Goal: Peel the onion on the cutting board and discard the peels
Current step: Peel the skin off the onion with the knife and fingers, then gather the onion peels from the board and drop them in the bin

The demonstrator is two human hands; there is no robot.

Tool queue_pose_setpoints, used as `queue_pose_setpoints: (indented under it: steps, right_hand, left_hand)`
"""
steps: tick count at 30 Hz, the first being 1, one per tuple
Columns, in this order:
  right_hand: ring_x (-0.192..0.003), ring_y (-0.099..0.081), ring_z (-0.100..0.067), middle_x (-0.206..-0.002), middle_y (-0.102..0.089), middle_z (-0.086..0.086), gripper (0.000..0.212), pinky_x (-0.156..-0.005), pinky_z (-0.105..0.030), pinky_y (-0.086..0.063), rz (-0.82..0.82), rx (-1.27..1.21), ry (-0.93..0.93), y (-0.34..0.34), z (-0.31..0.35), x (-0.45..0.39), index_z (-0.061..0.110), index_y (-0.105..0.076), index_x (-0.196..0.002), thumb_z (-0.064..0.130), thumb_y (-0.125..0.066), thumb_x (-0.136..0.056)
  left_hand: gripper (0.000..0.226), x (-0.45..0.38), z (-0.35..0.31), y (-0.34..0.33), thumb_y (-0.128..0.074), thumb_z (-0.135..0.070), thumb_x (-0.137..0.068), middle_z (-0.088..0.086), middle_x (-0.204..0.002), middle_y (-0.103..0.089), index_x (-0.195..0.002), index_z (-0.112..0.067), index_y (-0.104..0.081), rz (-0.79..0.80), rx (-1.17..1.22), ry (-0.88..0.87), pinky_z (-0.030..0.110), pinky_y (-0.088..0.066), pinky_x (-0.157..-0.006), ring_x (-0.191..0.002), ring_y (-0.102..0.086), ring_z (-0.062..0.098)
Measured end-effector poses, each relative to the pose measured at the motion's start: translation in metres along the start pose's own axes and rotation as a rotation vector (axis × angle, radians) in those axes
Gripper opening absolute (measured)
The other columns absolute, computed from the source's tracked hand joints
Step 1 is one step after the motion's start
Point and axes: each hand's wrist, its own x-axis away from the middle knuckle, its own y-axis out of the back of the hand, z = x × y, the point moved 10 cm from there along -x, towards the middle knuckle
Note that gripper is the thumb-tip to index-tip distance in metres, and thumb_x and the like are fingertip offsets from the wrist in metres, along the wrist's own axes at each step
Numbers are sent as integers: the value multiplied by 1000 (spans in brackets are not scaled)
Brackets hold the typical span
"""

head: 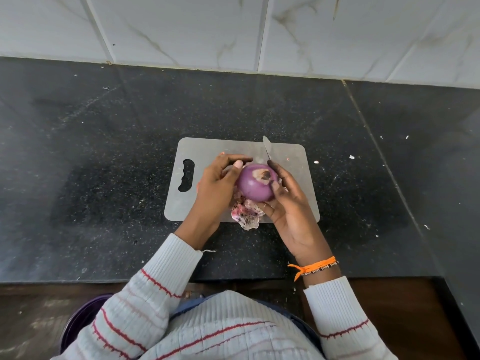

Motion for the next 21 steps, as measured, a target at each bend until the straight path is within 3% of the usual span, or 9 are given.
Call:
queue_pose_setpoints:
  steps: [3, 6, 8, 10, 13, 16, 21]
  right_hand:
    - [-100, -67, -22, -119, -62, -11, 47, -78, -29, -58, -21, -176, -73, 3, -3, -1, 8, -50, -127, 18, -56, -82]
    - [-95, -68, -23, -110, -67, -17, 63, -74, -26, -58, -21, -250, -101, 5, -3, 0, -1, -55, -122, 24, -75, -68]
    - [-88, -70, -20, -102, -70, -16, 40, -68, -23, -58, -16, -211, -115, 6, -4, 0, 5, -70, -103, 29, -69, -71]
    - [-76, -70, -15, -90, -73, -12, 33, -62, -19, -57, -18, -157, -147, 4, -5, 3, 11, -73, -92, 36, -56, -77]
    - [-66, -66, -11, -82, -71, -8, 44, -54, -19, -55, -31, -22, -182, 7, -8, 4, 14, -62, -102, 47, -47, -77]
    - [-76, -62, -16, -97, -68, -13, 57, -57, -21, -54, -53, 56, -231, 11, -14, 6, 16, -59, -115, 57, -44, -78]
    - [-77, -63, -15, -100, -67, -14, 62, -58, -21, -54, -97, -40, -267, 15, -20, 6, 14, -57, -119, 57, -46, -75]
  left_hand:
    - [28, 3, 6, -12, -47, -3, -94, -2, -111, -66, -115, -13, -61, 162, 112, 61, 23, -54, -82, -105, -63, 12]
    - [46, 4, 5, -19, -63, 3, -82, -3, -123, -62, -123, -17, -57, 252, 32, 29, 31, -50, -95, -116, -57, 12]
    - [56, 2, 0, -20, -73, 4, -72, -4, -121, -62, -121, -20, -58, 236, -80, -35, 35, -50, -96, -114, -58, 11]
    - [56, 1, -4, -17, -78, -1, -66, -3, -116, -64, -115, -22, -61, 189, -137, -75, 39, -52, -92, -108, -61, 15]
    - [47, 0, -3, -14, -77, -7, -68, -1, -107, -67, -111, -23, -64, 147, -125, -66, 36, -56, -84, -97, -66, 19]
    - [25, 1, 2, -10, -63, -10, -85, 0, -95, -70, -109, -16, -67, 105, -68, -6, 24, -56, -68, -82, -69, 10]
    - [14, -5, 4, 6, -61, -7, -87, -5, -67, -67, -83, -16, -70, -32, -93, 5, 28, -57, -60, -60, -61, 7]
